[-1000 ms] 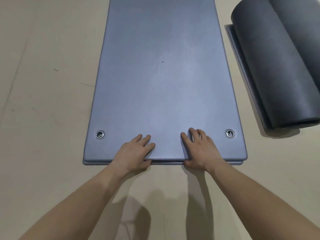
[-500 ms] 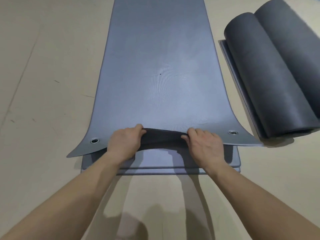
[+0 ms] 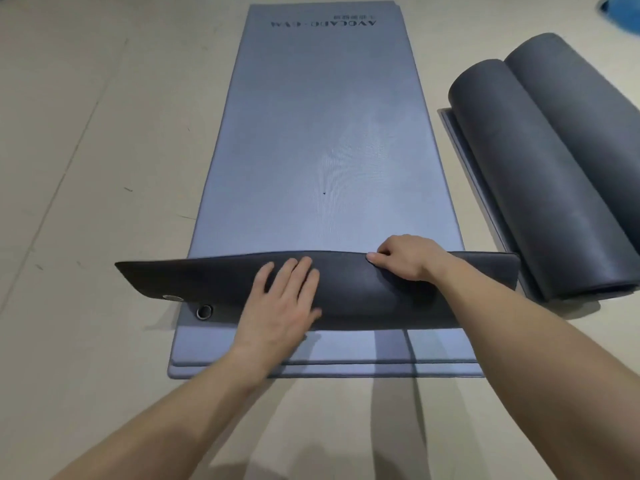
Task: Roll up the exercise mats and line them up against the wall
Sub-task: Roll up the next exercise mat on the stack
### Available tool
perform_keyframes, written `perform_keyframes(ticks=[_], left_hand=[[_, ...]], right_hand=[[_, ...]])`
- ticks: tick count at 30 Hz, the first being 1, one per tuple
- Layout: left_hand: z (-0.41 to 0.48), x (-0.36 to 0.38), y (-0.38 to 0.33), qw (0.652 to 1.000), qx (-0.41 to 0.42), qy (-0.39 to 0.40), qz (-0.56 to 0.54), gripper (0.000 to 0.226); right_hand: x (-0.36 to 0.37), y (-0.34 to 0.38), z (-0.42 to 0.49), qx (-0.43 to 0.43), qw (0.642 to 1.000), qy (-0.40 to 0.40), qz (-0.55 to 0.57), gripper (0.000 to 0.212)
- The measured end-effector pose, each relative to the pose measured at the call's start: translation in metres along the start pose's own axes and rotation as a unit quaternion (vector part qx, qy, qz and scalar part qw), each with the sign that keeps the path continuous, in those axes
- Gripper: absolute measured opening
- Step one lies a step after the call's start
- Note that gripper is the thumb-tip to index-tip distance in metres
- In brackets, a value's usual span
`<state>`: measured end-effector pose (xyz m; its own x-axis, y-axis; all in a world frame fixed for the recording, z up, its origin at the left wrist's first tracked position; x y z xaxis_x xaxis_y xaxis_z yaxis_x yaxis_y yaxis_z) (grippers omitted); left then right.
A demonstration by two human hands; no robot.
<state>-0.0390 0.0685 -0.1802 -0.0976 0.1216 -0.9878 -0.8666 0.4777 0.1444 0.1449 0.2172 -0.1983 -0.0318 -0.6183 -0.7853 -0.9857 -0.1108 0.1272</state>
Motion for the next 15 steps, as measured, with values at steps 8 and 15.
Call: perform_keyframes(ticks=[8, 15], left_hand=[[0.033, 0.056, 0.027, 0.991, -0.053, 0.122, -0.030, 0.133], [0.050, 0.073, 0.039, 0.977, -0.009, 0.196, -0.082, 0.112]], right_hand=[[0.003, 0.015, -0.037, -0.061, 0.904, -0.410, -0.105, 0.043], [0.064, 0.015, -0.025, -0.021, 0.960, -0.210, -0.187, 0.128]])
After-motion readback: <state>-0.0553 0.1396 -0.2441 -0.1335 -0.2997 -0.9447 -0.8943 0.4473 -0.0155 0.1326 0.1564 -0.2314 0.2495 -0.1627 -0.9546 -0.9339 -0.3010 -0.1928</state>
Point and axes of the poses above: each hand's wrist, its own z-axis towards the middle knuckle, its own x-axis out of the palm, y = z × x, the point moved 7 cm from there along z, towards the middle knuckle, and after that the axes turned 14 degrees about x, right-handed, at the moved point
